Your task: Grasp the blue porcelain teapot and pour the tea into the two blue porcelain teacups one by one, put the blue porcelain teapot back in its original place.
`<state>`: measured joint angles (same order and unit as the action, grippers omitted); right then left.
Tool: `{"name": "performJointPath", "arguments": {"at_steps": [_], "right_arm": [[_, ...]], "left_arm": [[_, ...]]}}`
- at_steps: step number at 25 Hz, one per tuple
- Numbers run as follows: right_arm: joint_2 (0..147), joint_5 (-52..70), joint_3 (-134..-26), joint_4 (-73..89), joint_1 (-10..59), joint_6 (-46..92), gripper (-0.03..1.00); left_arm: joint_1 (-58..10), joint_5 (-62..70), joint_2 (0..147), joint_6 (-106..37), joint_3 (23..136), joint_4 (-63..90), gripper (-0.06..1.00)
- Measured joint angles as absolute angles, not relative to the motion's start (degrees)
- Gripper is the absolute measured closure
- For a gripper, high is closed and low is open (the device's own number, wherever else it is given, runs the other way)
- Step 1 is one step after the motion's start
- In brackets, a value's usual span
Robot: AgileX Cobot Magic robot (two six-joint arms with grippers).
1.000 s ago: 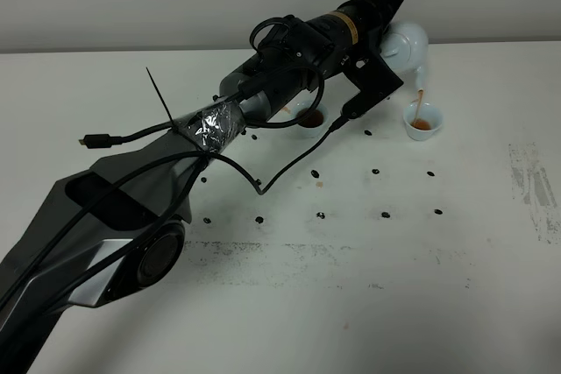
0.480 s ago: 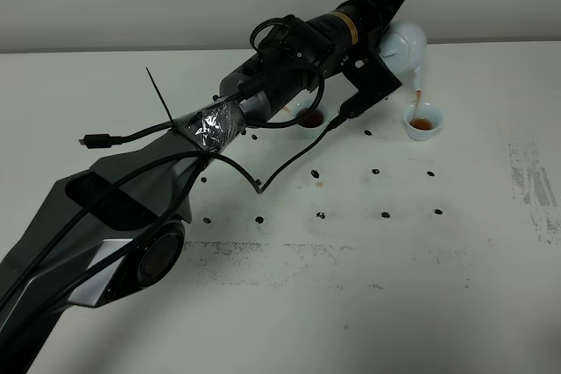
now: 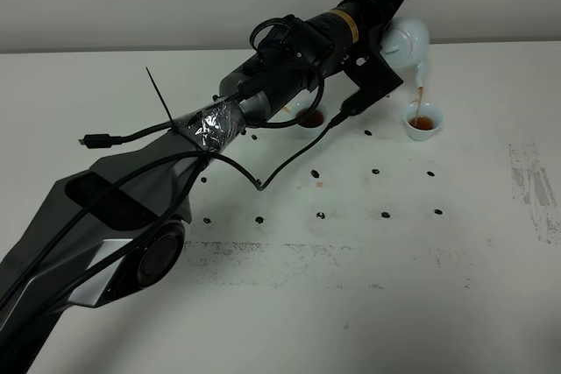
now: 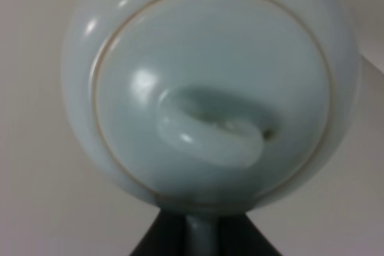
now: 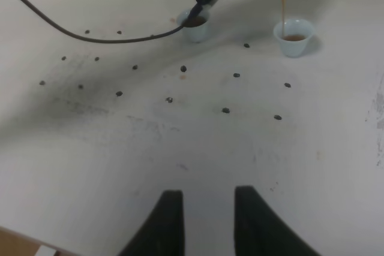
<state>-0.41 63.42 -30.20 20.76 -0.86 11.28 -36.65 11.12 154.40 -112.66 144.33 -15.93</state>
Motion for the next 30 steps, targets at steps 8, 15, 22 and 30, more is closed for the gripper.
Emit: {"name": "performJointPath", "arguments": {"at_steps": [8,15,22,30], "right_arm": [[-0.4,63.4,-30.2,20.8,-0.9,11.3,0.73],[-0.4,63.4,-30.2,20.8,-0.9,11.3,0.73],[-0.4,63.4,-30.2,20.8,-0.9,11.3,0.73],[-0.4,63.4,-30.2,20.8,-0.9,11.3,0.73]], "left_arm": [[-36.6,11.1,154.4,-112.7,144.3,-16.1,0.85],[-36.6,11.1,154.4,-112.8,144.3,-16.2,0.85],[-36.6,11.1,154.4,-112.8,144.3,-16.2,0.85],[-36.6,11.1,154.4,-112.9,144.3,-16.2,0.85]]}}
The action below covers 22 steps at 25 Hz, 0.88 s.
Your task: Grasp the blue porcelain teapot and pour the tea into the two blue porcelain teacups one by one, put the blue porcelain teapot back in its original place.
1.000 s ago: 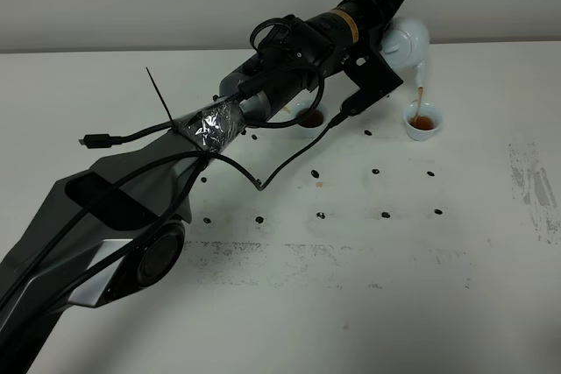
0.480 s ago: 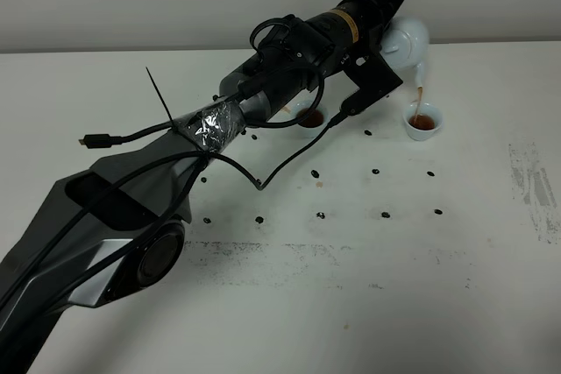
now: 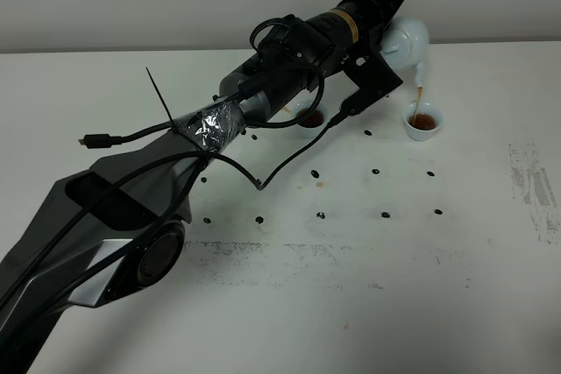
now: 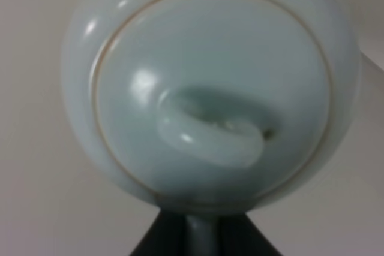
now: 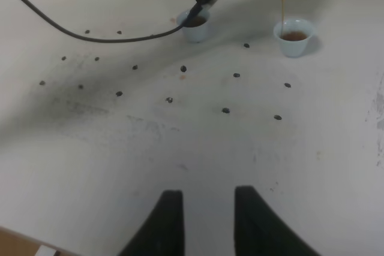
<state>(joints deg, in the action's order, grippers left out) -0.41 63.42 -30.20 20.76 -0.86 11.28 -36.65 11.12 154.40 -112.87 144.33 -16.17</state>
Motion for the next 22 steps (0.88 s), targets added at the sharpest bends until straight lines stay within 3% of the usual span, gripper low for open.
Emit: {"name": "performJointPath", "arguments": {"at_steps": [22], "right_arm": [[-0.4,63.4,-30.2,20.8,-0.9,11.3,0.73]], "left_arm": [[-36.6,11.1,154.4,-112.9,144.3,-16.2,0.85]]}}
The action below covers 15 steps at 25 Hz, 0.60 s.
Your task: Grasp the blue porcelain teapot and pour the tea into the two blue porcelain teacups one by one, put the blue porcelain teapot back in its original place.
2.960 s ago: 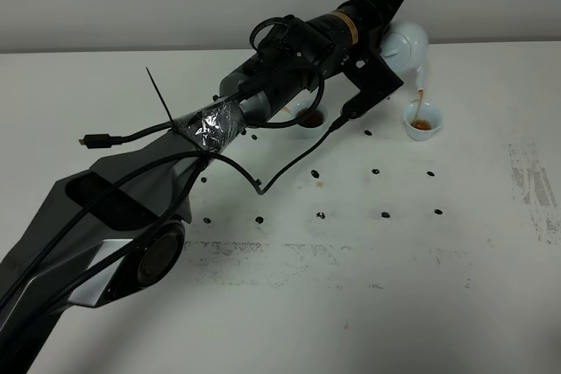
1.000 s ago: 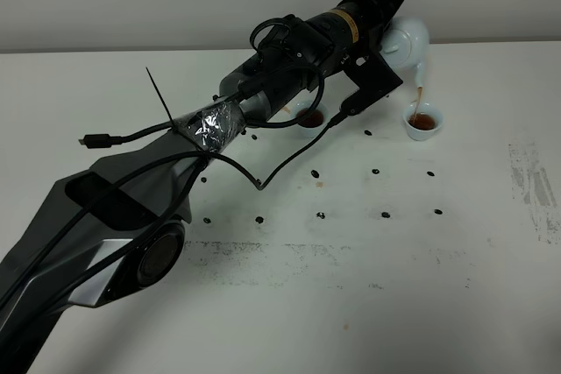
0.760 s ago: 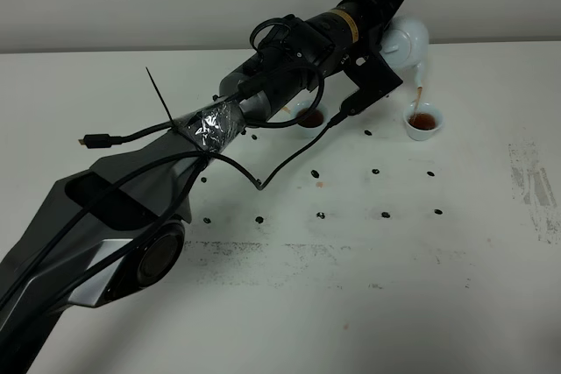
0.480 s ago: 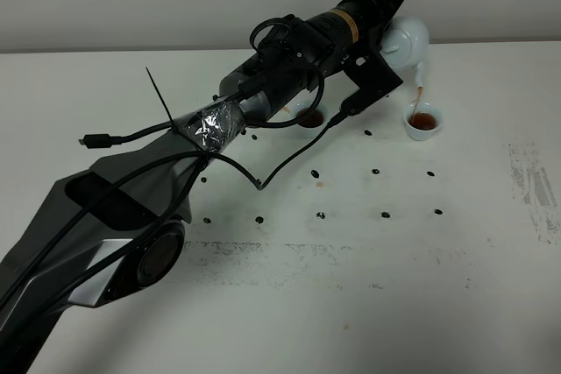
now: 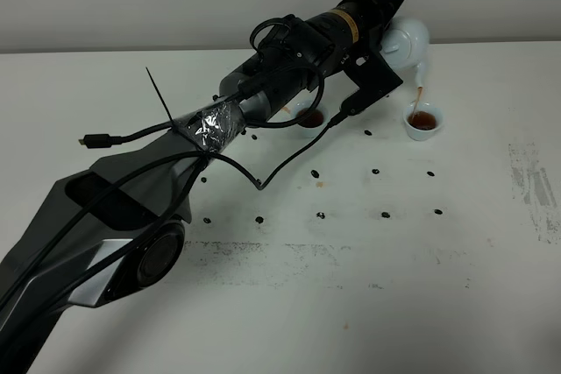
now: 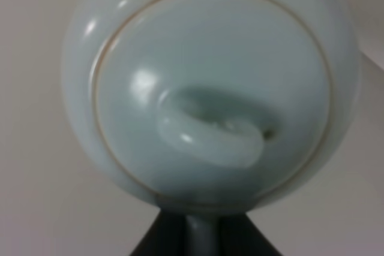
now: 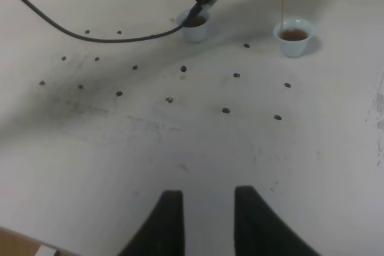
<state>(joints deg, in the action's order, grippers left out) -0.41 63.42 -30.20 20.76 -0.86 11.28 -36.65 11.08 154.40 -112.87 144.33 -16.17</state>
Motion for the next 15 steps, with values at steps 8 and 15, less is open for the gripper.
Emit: {"name": "performJointPath", "arguments": {"at_steps": [8,15], "right_arm": [[-0.4,63.4,-30.2,20.8,-0.9,11.3,0.73],[-0.4,63.4,-30.2,20.8,-0.9,11.3,0.73]], "left_arm": [[-36.6,11.1,154.4,-112.9,144.3,-16.2,0.85],[-36.6,11.1,154.4,-112.3,144.3,-16.2,0.85]]}}
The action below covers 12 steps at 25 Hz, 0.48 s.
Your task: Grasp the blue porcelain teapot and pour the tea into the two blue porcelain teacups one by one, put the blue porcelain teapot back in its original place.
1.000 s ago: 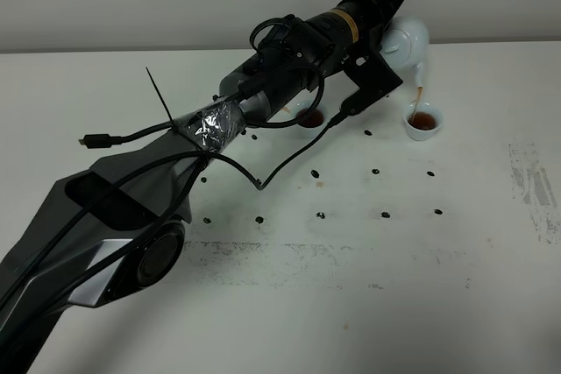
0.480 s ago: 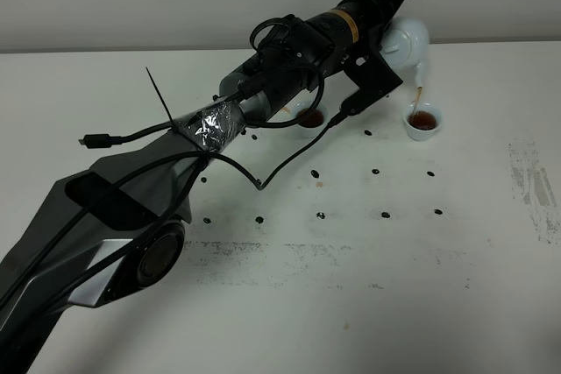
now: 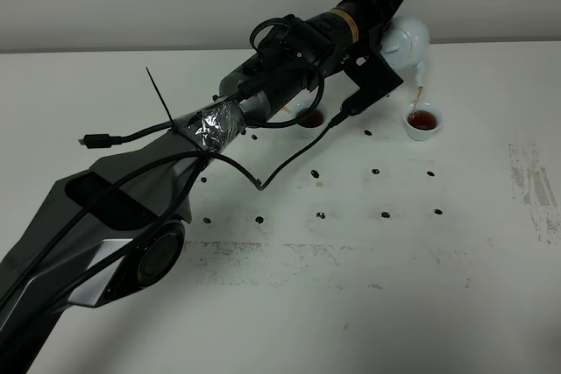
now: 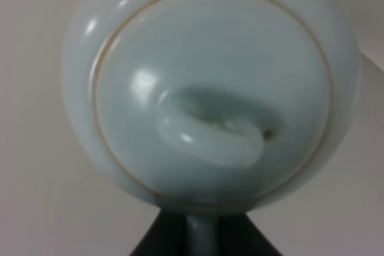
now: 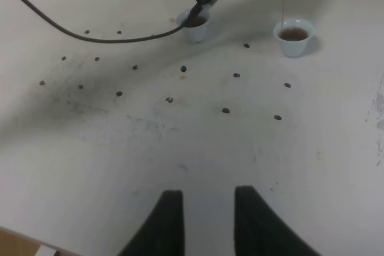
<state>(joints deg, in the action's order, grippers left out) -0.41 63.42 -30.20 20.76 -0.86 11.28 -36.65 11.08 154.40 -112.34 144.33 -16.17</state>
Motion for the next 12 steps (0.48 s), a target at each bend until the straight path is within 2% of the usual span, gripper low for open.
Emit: {"name": "performJointPath", "arguments": {"at_steps": [12], "right_arm": [[-0.4,63.4,-30.2,20.8,-0.9,11.3,0.73]], "left_arm": [[-36.6,11.1,154.4,-107.2,144.3,-16.1,0.85]]}}
